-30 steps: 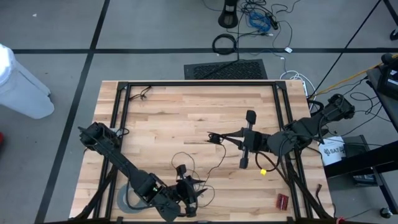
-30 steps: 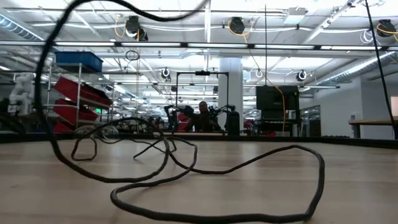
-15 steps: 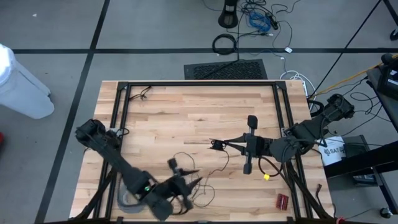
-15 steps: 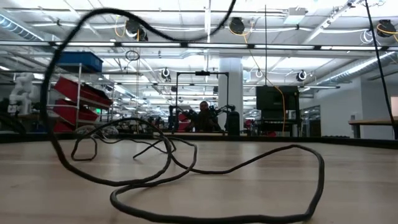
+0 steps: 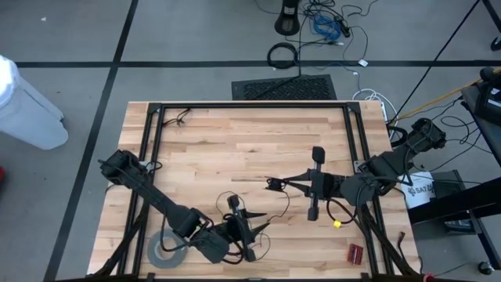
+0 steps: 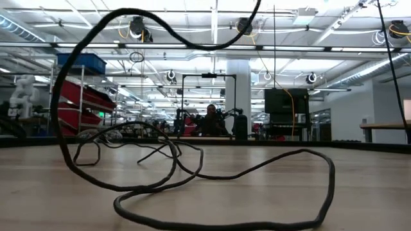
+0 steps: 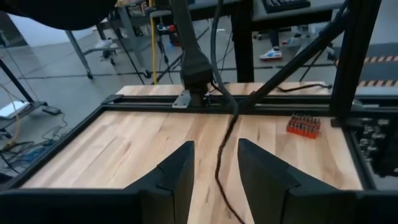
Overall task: Coil cords
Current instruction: Coil the black wire onto the spool
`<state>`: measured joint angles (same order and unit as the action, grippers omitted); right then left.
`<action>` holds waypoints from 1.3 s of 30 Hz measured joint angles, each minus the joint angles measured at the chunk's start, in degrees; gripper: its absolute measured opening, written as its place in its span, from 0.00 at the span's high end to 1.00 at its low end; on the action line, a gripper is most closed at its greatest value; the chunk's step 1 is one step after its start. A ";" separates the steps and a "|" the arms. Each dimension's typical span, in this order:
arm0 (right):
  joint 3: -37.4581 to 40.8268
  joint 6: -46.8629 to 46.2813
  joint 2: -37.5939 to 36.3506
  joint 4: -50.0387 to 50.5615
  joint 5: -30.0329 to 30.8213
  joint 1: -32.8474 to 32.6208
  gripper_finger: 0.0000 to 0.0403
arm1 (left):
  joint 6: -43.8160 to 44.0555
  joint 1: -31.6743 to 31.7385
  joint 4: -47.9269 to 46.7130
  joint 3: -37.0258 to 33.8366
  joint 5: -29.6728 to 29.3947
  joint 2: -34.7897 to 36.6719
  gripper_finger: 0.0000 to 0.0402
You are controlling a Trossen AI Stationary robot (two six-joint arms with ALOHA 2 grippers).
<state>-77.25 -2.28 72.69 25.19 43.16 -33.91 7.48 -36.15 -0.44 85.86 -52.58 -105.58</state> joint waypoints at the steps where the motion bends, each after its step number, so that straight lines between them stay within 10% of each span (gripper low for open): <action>1: 0.00 0.01 0.00 0.00 0.01 0.02 1.00 | 0.31 0.01 0.14 0.00 0.00 0.00 0.68; 14: 0.00 0.22 0.00 -0.04 0.02 0.04 1.00 | -0.77 0.39 3.68 0.00 0.73 -0.01 0.70; 28: 0.00 0.39 -0.02 -0.10 0.36 0.04 1.00 | -1.90 1.67 3.77 0.00 0.47 -0.04 0.98; 39: 0.00 0.02 -0.04 -3.55 0.26 0.04 1.00 | -1.81 8.65 4.69 -0.04 12.68 -2.72 0.99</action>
<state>-77.25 -2.27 72.64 21.64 43.42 -33.87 5.67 -27.50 4.24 85.82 -39.90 -108.30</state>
